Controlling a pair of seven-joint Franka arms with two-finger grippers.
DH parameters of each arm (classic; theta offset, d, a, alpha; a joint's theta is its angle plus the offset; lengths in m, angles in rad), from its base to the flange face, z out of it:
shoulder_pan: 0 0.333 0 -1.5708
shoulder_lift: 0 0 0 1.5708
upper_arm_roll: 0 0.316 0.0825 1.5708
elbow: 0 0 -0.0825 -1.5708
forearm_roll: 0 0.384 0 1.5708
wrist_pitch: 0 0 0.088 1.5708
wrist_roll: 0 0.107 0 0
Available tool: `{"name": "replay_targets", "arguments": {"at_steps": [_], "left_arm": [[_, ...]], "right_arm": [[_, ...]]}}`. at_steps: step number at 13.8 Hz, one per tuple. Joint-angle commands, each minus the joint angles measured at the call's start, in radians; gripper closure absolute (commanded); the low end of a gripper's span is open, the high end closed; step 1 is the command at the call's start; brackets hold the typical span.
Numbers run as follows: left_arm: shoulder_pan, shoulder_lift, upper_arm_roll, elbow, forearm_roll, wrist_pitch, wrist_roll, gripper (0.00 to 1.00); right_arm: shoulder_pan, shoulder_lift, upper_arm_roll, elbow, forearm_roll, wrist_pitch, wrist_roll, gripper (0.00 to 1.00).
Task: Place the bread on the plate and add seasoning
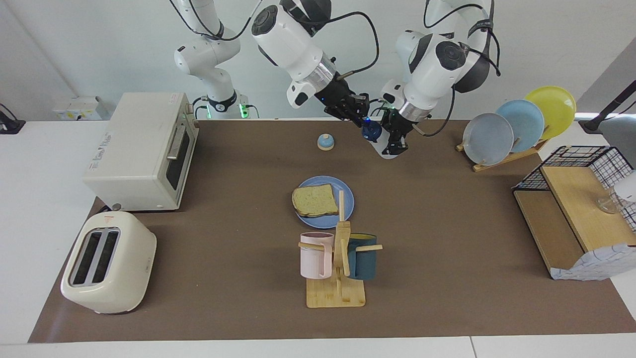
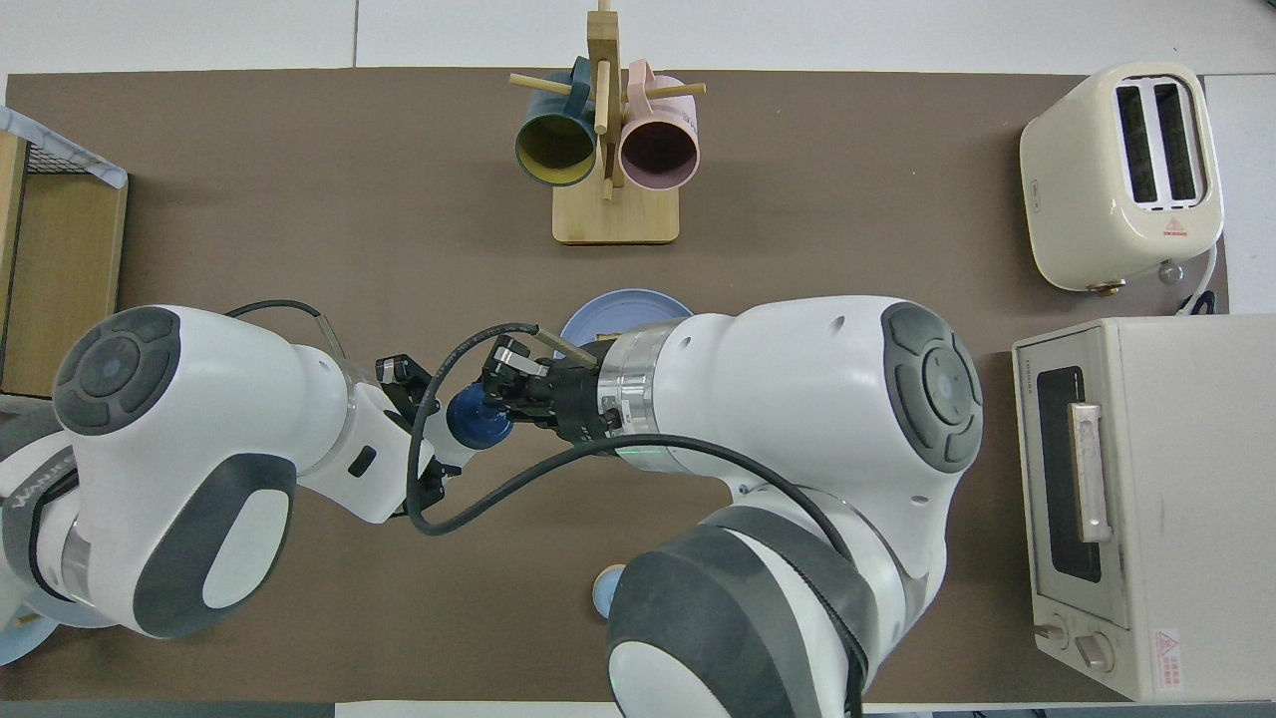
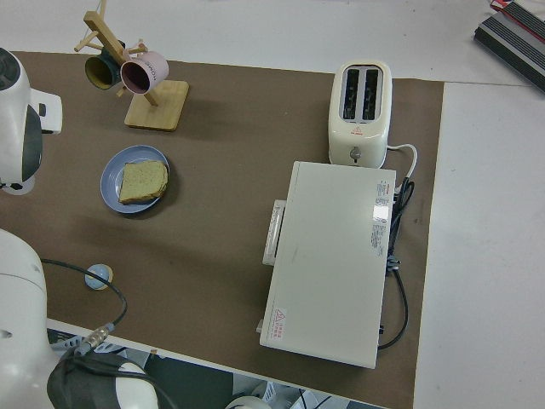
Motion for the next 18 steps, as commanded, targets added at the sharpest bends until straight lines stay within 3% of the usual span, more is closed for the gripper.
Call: {"name": "replay_targets", "arguments": {"at_steps": [1,4,10,18], "left_arm": [[-0.003,-0.029,0.002,-0.03,-0.01,0.026,0.012,1.0],[-0.003,-0.028,0.002,-0.03,-0.01,0.027,0.01,1.0],[-0.003,-0.028,0.004,-0.028,-0.012,0.024,0.012,1.0],[-0.007,-0.026,0.002,-0.027,-0.01,0.013,0.012,1.0]], "right_arm": [[-0.008,0.002,0.005,0.008,0.02,-0.006,0.014,0.99],[-0.015,0.004,0.005,0.008,0.036,-0.003,0.021,1.0],[-0.097,-0.025,0.001,0.003,0.192,-0.001,0.026,1.0],[-0.12,-0.047,0.0,-0.035,0.254,0.02,0.029,1.0]]}}
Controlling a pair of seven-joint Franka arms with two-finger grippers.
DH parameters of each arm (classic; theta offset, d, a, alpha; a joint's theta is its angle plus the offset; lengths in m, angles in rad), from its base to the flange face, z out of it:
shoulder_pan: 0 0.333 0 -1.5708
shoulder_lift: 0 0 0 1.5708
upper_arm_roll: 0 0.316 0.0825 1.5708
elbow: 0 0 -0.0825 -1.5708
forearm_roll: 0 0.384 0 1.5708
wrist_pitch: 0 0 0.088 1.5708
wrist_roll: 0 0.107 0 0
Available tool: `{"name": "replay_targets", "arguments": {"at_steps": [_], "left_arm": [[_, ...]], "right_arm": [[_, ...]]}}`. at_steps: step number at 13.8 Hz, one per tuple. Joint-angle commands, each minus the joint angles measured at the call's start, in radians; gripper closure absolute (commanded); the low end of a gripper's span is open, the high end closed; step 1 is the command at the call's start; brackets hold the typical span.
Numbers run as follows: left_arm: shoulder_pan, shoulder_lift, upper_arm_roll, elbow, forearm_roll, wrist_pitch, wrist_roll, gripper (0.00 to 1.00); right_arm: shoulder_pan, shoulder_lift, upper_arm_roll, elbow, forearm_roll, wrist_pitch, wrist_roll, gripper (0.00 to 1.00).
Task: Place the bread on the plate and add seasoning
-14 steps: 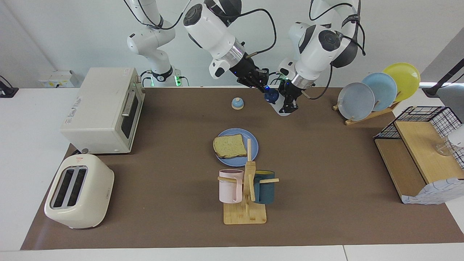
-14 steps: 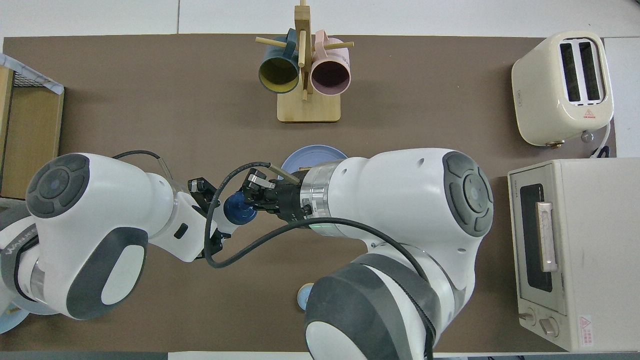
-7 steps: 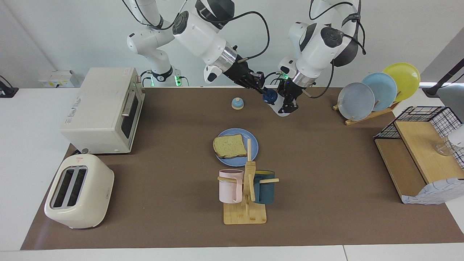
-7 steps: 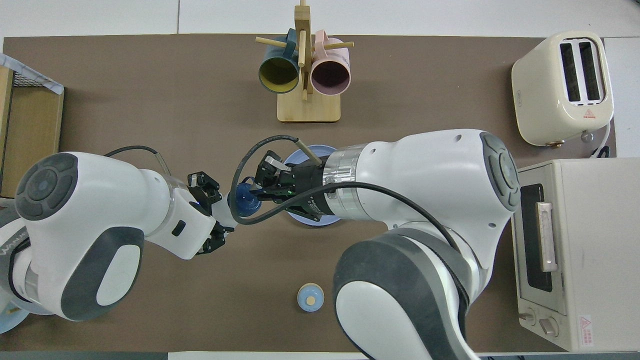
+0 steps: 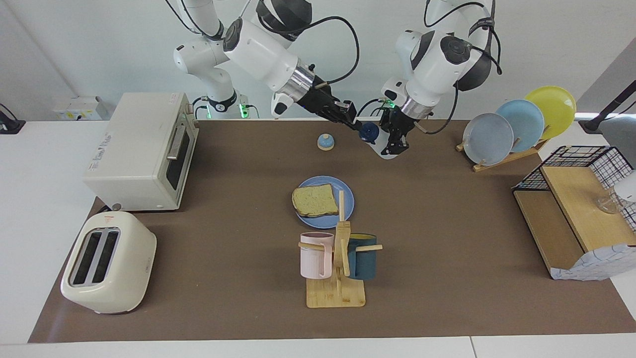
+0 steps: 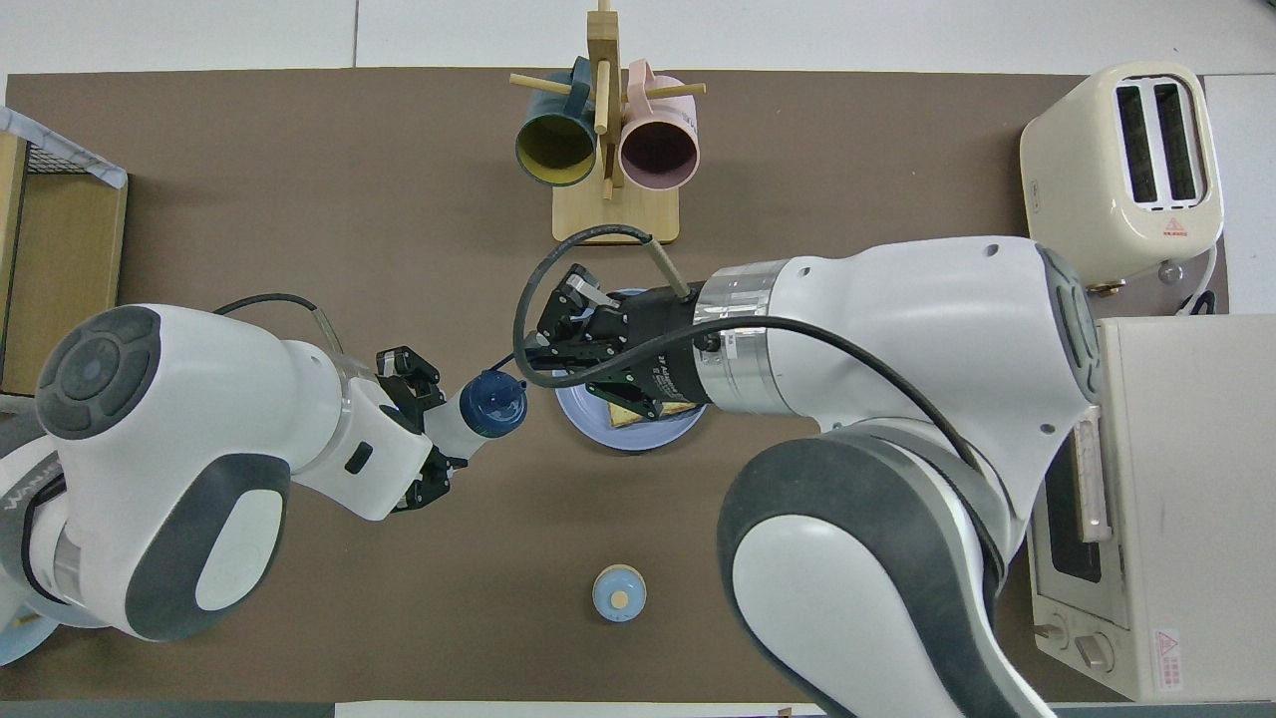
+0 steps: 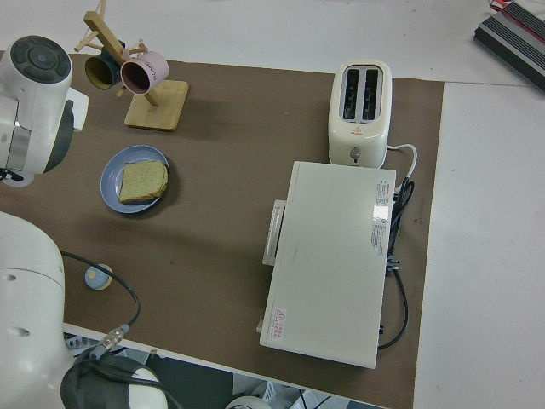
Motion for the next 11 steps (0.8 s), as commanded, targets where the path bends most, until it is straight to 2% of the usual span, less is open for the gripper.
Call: {"name": "replay_targets", "arguments": {"at_steps": [1,3,4,5,7,9,11], "left_arm": [[-0.005,-0.022,0.004,-0.03,0.012,-0.012,0.01,1.0],[-0.001,-0.023,0.007,-0.031,0.012,-0.015,0.014,1.0],[0.002,-0.022,0.007,-0.03,0.012,-0.015,0.014,1.0],[0.002,-0.022,0.007,-0.028,0.012,-0.013,0.013,1.0],[0.002,-0.016,0.007,-0.024,0.012,-0.003,-0.003,1.0],[0.004,-0.011,0.007,-0.021,0.014,-0.004,-0.012,1.0],[0.004,-0.008,0.007,-0.012,0.024,-0.009,-0.029,1.0]], "right_arm": [[-0.025,-0.031,0.003,-0.026,0.044,0.025,0.01,1.0],[-0.025,-0.038,0.001,-0.048,0.044,0.025,0.002,1.0],[-0.027,-0.044,0.001,-0.055,0.042,0.025,0.002,0.39],[-0.027,-0.044,0.0,-0.054,0.029,0.012,0.002,0.0],[-0.038,-0.044,-0.003,-0.063,-0.055,-0.015,0.001,0.0],[-0.077,-0.045,-0.002,-0.06,-0.285,-0.086,-0.045,0.0],[-0.151,-0.045,-0.003,-0.058,-0.434,-0.22,-0.166,0.0]]}}
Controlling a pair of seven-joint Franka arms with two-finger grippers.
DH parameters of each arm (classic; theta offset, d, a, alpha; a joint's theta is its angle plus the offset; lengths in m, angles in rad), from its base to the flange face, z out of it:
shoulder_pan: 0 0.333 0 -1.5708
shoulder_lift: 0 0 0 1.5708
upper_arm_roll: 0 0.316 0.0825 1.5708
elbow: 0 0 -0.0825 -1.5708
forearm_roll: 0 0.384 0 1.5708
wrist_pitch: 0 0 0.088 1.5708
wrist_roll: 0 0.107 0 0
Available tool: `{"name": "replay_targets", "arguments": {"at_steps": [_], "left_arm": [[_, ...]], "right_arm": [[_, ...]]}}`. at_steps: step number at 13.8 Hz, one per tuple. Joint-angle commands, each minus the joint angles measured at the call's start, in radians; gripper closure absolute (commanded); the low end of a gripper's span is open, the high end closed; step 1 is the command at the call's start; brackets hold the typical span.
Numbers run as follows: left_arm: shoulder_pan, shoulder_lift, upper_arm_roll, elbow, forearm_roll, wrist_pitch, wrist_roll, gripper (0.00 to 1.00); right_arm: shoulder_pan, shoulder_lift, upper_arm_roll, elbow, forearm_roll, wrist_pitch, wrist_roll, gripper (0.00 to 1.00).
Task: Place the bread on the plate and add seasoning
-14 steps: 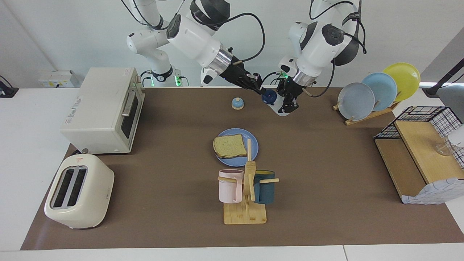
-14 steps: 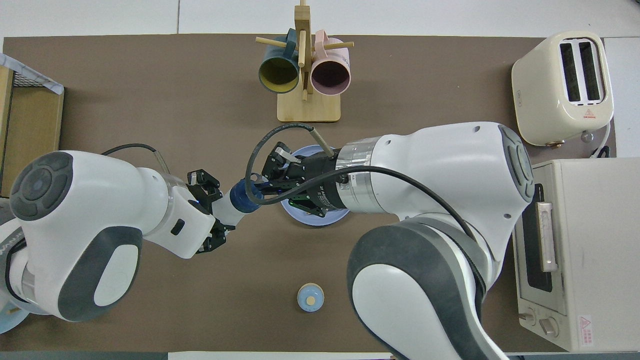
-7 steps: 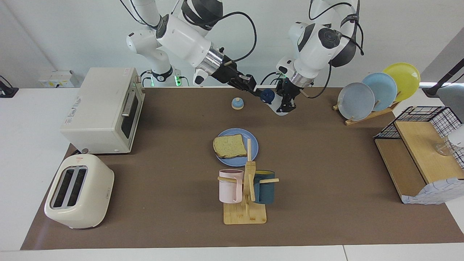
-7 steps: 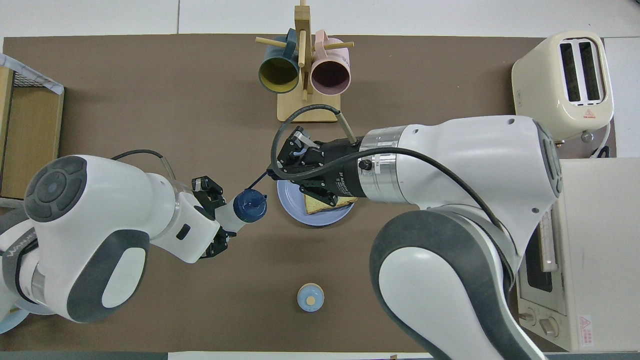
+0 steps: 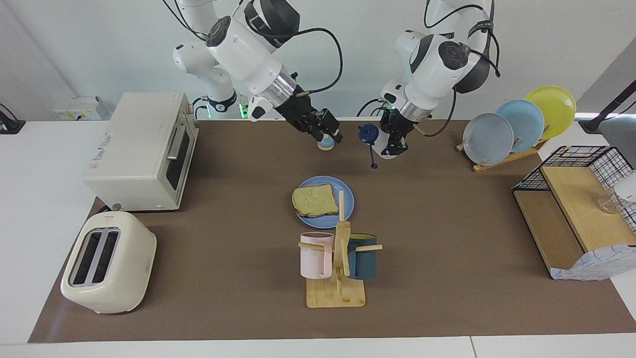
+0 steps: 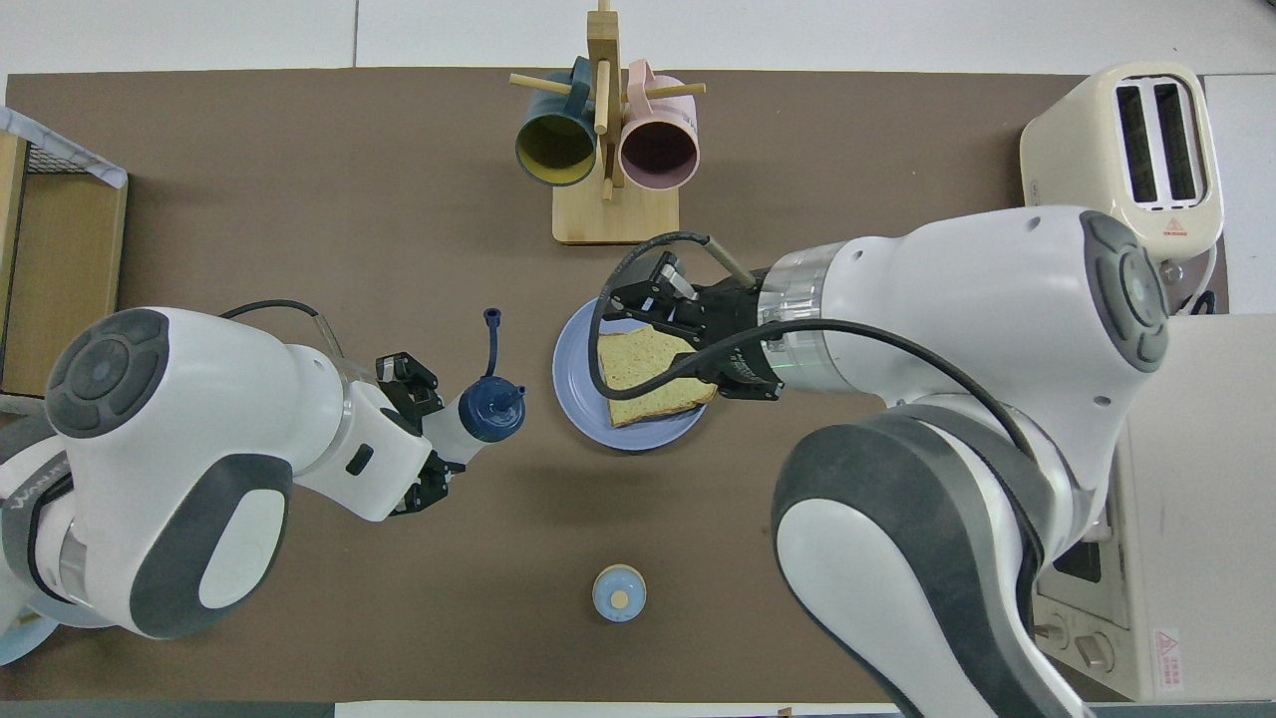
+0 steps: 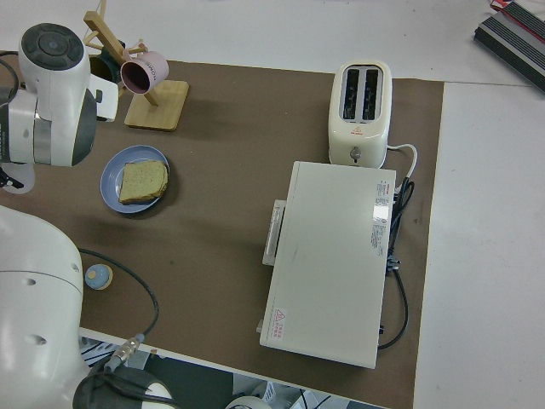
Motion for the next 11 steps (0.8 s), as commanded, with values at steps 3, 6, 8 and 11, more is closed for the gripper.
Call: {"name": "replay_targets", "arguments": {"at_steps": [3,6,8,11], "left_arm": [[-0.006,0.034,-0.003,0.063,0.094,-0.016,-0.125,1.0],[-0.007,0.096,-0.016,0.158,0.159,-0.087,-0.215,1.0],[-0.007,0.136,-0.056,0.227,0.237,-0.144,-0.285,1.0],[-0.026,0.179,-0.102,0.259,0.338,-0.175,-0.357,1.0]], "right_arm": [[-0.238,0.009,0.003,0.131,-0.367,-0.391,-0.473,0.0],[-0.318,0.046,0.003,0.262,-0.612,-0.554,-0.582,0.0],[-0.378,0.077,0.0,0.375,-0.636,-0.67,-0.664,0.0],[-0.418,0.076,-0.009,0.386,-0.63,-0.708,-0.729,0.0]]}}
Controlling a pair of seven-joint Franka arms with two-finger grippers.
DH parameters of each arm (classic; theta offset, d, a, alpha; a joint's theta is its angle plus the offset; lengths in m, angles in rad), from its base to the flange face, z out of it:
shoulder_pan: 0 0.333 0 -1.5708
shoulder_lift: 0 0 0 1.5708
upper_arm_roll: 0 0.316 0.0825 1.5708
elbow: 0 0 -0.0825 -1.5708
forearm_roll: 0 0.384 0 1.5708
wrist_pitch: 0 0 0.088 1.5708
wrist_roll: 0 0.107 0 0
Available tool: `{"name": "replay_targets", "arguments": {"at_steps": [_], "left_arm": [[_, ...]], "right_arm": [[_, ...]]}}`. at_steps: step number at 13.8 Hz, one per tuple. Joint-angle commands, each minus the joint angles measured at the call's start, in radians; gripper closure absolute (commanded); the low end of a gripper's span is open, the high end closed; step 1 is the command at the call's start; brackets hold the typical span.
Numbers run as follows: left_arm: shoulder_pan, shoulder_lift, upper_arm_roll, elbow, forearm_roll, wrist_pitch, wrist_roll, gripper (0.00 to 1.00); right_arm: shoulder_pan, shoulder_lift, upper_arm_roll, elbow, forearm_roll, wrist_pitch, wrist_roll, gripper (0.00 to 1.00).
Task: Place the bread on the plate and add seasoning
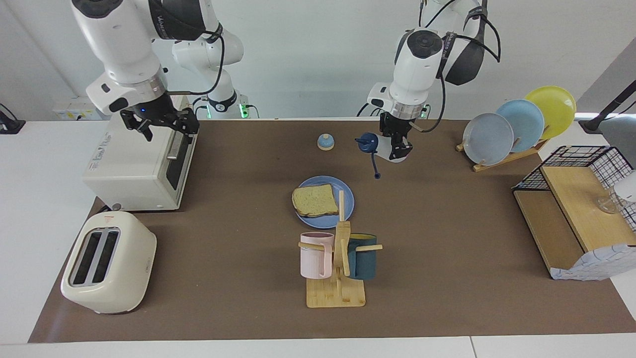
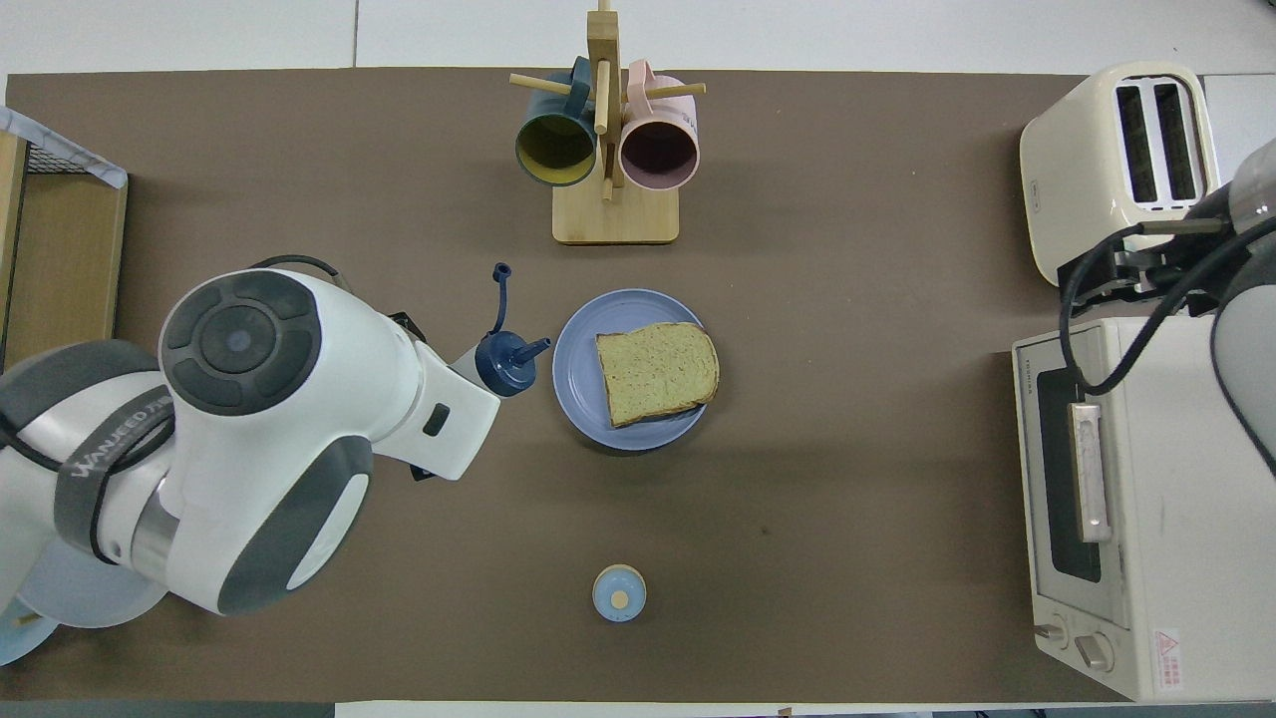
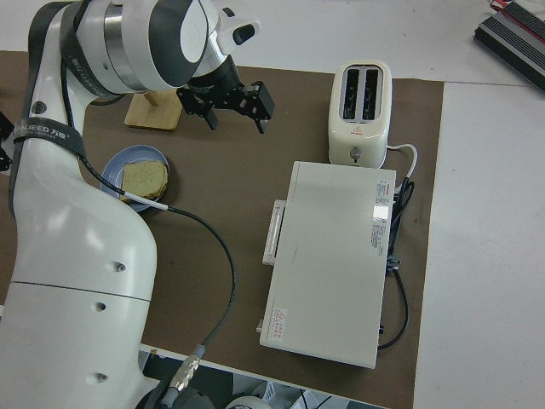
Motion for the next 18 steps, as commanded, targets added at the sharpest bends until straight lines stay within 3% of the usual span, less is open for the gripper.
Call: {"name": "replay_targets", "arguments": {"at_steps": [1,6,10,13,18], "left_arm": [[-0.038,0.065,-0.024,0.062,0.102,-0.066,-0.121,1.0],[-0.155,0.214,-0.024,0.186,0.286,-0.233,-0.199,1.0],[-0.225,0.32,-0.023,0.215,0.405,-0.33,-0.231,1.0],[-0.255,0.449,-0.021,0.287,0.473,-0.397,-0.252,1.0],[-0.259,0.497,-0.023,0.327,0.583,-0.465,-0.252,1.0]], "right_arm": [[-0.027,0.012,0.002,0.009,0.019,-0.006,-0.036,0.0],[-0.053,-0.061,0.0,-0.111,0.037,0.037,-0.055,0.0],[-0.041,-0.048,-0.006,-0.11,0.053,0.051,-0.058,0.0],[-0.039,-0.052,-0.006,-0.133,0.057,0.079,-0.061,0.0],[-0.039,-0.081,-0.015,-0.154,0.057,0.028,-0.084,0.0]]}}
